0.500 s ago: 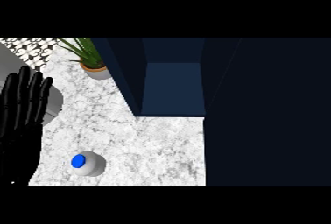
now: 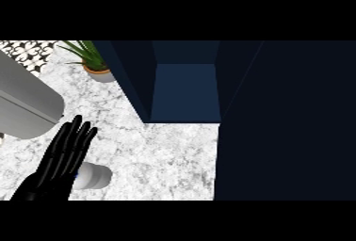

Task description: Pick up the bottled water, place it into the cabinet and close the cabinet

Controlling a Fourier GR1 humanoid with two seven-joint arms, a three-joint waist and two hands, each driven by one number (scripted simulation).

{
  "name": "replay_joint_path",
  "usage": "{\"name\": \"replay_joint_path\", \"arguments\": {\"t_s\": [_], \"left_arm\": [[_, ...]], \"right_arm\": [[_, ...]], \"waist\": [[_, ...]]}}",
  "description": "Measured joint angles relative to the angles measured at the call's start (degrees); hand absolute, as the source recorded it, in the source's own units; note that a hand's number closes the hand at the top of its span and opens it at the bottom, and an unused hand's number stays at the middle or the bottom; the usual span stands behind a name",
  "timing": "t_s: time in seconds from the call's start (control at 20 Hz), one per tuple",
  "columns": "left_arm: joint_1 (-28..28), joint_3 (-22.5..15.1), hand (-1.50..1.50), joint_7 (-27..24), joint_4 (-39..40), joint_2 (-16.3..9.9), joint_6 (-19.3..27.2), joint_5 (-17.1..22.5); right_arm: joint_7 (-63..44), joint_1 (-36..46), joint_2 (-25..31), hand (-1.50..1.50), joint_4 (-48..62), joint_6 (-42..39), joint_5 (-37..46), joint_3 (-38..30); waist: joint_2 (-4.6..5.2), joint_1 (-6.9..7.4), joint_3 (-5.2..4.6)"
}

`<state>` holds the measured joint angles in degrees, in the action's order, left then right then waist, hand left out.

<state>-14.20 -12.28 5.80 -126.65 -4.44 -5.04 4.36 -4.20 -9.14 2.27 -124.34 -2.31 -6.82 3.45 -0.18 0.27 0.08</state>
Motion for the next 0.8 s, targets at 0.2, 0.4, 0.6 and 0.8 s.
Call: {"name": "replay_joint_path", "arguments": {"t_s": [0.2,0.4,0.6,0.8], "left_arm": [[-8.4,-2.9,-1.5,3.9,-3.6,0.2,0.0,2.4],[-17.2,-2.3,-1.5,1.5,-6.4,-1.9,-2.9,5.7],[-23.9,-2.1,-1.5,-0.6,-9.3,-3.3,-5.1,7.0],[-27.4,-0.2,-1.5,-4.3,-8.4,-4.2,-7.7,8.3]], "right_arm": [[-3.8,-4.7,-0.6,-1.5,-2.3,-1.3,-5.9,1.6],[-3.9,-9.3,-1.3,-1.5,-4.3,-2.4,-8.0,3.0],[-3.6,-13.1,-1.1,-1.5,-6.5,-3.8,-9.8,3.3],[-1.4,-16.7,-1.4,-1.5,-6.8,-5.4,-9.5,4.2]], "waist": [[-0.1,0.13,-0.04],[-0.07,0.16,-0.09],[-0.07,0.11,-0.1],[-0.05,0.02,-0.09]]}}
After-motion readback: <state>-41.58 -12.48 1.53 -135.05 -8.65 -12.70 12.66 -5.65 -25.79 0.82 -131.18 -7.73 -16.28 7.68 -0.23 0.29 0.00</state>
